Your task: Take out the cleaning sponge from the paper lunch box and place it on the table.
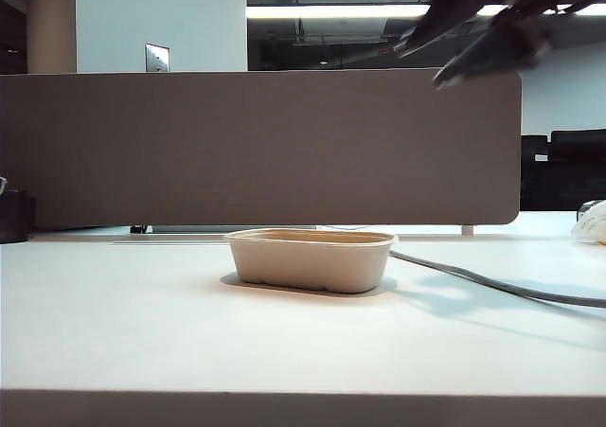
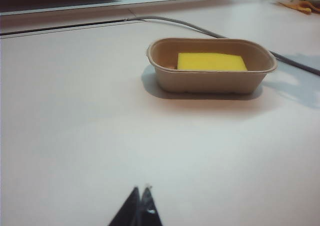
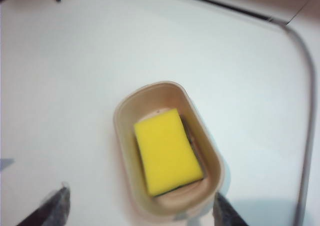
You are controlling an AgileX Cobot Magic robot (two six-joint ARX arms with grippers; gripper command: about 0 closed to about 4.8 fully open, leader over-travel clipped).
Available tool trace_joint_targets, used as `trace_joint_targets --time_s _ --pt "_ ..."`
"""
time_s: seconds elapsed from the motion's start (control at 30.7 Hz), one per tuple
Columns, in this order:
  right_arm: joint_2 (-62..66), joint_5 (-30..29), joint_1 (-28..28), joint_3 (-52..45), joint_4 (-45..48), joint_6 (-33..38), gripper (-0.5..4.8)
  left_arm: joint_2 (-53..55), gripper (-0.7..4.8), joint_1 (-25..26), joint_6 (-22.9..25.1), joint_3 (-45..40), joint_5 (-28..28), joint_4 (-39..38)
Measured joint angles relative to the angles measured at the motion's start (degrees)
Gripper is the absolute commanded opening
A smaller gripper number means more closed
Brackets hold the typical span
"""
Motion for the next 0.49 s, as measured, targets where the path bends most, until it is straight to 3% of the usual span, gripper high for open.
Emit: trace_joint_targets --time_s 0.1,0.2,0.49 --pt "10.49 0.5 2.86 9.25 -7.06 -6.08 3.14 0.0 -0.05 0.0 0.02 0.0 0.07 -0.02" --pt "17.18 2.43 5.62 14.51 -12.07 -7.85 3.01 0.15 -0.05 0.0 0.0 0.0 0.02 -0.02" --pt "30.64 13.4 13.38 23.74 -12.92 -12.66 3.02 0.15 -0.05 0.0 0.0 0.0 0.04 -0.02"
